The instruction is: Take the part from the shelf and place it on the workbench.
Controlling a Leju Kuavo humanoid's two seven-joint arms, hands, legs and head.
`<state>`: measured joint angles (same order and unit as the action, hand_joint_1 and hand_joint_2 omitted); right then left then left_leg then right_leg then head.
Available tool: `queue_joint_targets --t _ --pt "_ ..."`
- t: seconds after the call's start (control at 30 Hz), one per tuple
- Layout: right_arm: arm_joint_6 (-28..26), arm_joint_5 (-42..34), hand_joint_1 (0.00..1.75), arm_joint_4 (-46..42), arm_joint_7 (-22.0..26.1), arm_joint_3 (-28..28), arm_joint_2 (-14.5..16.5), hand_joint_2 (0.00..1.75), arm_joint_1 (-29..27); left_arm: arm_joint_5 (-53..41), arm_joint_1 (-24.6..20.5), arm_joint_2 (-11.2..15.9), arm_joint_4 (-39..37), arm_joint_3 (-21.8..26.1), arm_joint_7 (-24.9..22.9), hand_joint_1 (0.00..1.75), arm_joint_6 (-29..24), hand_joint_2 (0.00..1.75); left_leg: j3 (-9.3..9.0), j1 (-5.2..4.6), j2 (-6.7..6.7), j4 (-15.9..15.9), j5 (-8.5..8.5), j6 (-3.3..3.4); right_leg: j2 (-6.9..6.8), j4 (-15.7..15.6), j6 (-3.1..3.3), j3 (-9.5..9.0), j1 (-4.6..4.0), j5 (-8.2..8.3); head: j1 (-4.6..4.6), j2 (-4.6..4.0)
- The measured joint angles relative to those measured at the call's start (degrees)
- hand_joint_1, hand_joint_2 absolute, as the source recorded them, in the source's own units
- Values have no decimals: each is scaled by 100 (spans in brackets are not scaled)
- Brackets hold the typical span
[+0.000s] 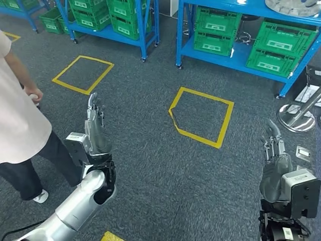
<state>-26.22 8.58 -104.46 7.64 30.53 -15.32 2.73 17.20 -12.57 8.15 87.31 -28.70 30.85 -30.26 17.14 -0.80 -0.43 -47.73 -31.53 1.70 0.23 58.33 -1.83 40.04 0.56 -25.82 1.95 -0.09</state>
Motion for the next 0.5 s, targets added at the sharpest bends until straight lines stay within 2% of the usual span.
queue_joint_targets --t 0.03,0.07,0.1,0.13,0.17,0.2,0.23,0.27,0.3,0.33,0.37,0.4,0.43,0.47,0.5 --pt "1 -1 0 9 -4 2 1 0 -17 1 -2 -1 2 0 -2 0 0 0 -119 6 -10 -1 -139 -25 -24 -188 42 -14 -31 474 3 0" --pt "2 -2 0 11 -5 3 1 0 -28 2 -7 -2 11 1 -4 0 -1 0 -201 34 -15 5 -240 -57 -41 -256 101 -40 -74 752 15 0" --pt "1 -2 0 3 -4 1 1 0 -18 1 -17 -5 22 0 -4 0 -1 0 -235 62 -21 -45 -273 -97 -37 -225 175 -76 -131 717 23 0" --pt "-1 -1 0 -14 -3 -4 0 0 4 1 -32 -7 40 0 -4 0 -1 0 -168 92 -18 -210 -225 -133 -9 -209 243 -153 -160 621 23 0" --pt "-5 0 0 -34 4 -13 -1 0 32 -3 -35 -11 54 -1 -2 0 -1 0 -2 120 -11 -558 -93 -163 5 -224 292 -233 -168 534 20 0" --pt "-10 1 0 -47 9 -20 -2 0 55 -5 -40 -14 60 -2 -1 0 -1 0 309 122 -8 -1067 67 -192 18 -261 327 -346 -160 447 18 0" --pt "-12 1 0 -53 4 -23 -3 0 61 -5 -39 -13 66 -2 -2 0 -1 0 709 125 -6 -1631 171 -216 28 -312 350 -491 -136 353 27 0" --pt "-14 1 0 -55 1 -20 -3 0 55 -3 -33 -10 67 -2 -3 0 -1 0 1145 129 -5 -2101 163 -238 33 -365 362 -646 -114 253 40 0" --pt "-15 1 0 -53 -5 -15 -3 0 50 3 -27 -6 67 -2 -6 0 -1 0 1552 134 -5 -2405 16 -259 45 -415 363 -809 -92 148 51 0" --pt "-18 1 0 -52 -10 -10 -3 0 44 10 -19 -2 67 -2 -9 0 -1 0 1889 144 -4 -2529 -223 -280 59 -454 353 -981 -71 41 58 0" --pt "-22 1 0 -52 -11 -7 -3 0 42 18 -14 2 67 -2 -10 0 -1 0 2150 155 -2 -2490 -460 -298 78 -481 337 -1152 -48 -73 66 0" --pt "-28 1 0 -52 -14 -5 -3 0 43 26 -14 3 67 -2 -10 0 -1 0 2336 164 0 -2316 -599 -313 96 -493 316 -1325 -23 -191 71 0" --pt "-32 1 0 -52 -17 -4 -3 0 42 33 -15 4 66 -2 -11 0 -1 0 2453 172 5 -2023 -540 -319 110 -498 291 -1497 2 -318 81 0" --pt "-34 1 0 -52 -20 -2 -3 0 41 40 -16 6 64 -2 -11 0 -1 0 2507 177 10 -1625 -168 -312 124 -500 261 -1635 21 -448 95 0" --pt "-37 1 0 -47 -23 0 -3 0 41 48 -12 9 57 -2 -10 0 -1 0 2540 177 16 -1188 436 -306 142 -484 230 -1789 31 -581 114 0"
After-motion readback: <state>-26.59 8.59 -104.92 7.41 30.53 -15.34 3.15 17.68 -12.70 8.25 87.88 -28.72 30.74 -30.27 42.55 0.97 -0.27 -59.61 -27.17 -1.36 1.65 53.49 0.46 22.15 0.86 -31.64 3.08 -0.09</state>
